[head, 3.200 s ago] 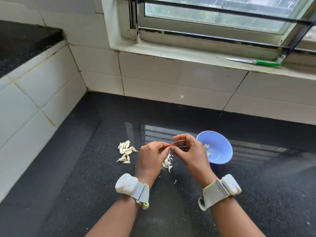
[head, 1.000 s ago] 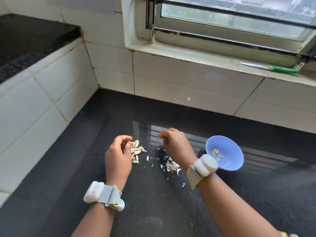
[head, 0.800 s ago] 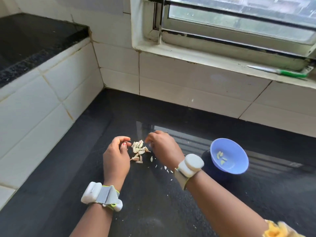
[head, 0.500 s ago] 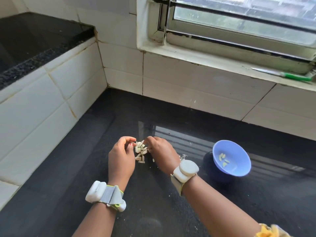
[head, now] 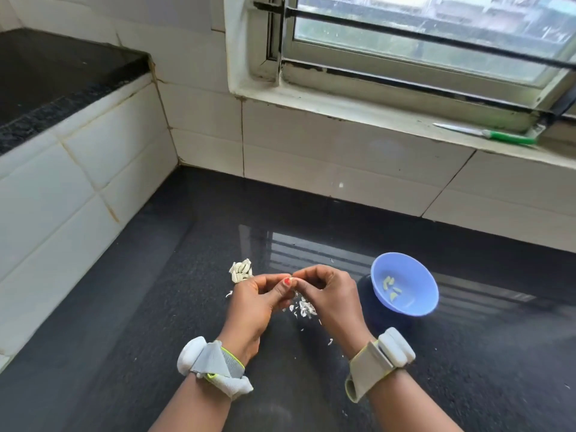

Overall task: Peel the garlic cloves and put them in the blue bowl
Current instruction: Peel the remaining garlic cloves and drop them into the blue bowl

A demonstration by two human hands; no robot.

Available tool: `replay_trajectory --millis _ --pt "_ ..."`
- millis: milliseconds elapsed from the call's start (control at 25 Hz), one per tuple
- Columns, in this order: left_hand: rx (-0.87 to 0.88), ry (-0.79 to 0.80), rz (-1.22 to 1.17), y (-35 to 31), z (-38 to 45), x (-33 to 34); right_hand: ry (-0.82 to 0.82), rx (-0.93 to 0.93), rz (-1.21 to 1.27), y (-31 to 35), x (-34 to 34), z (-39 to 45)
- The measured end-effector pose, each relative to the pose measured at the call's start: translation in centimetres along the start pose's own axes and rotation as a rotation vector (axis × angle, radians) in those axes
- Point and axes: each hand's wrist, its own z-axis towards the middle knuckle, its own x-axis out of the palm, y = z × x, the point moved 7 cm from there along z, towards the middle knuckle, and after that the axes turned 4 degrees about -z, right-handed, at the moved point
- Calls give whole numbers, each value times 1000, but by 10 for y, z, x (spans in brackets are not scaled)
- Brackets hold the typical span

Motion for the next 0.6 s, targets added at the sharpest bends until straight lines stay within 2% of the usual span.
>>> replay_trajectory --millis 160,600 --pt "-111 31 -171 7 -1 15 -59 -54 -43 -6 -16 -6" --pt "-174 -53 -214 8 2 22 -175 -410 -346 8 -13 -8"
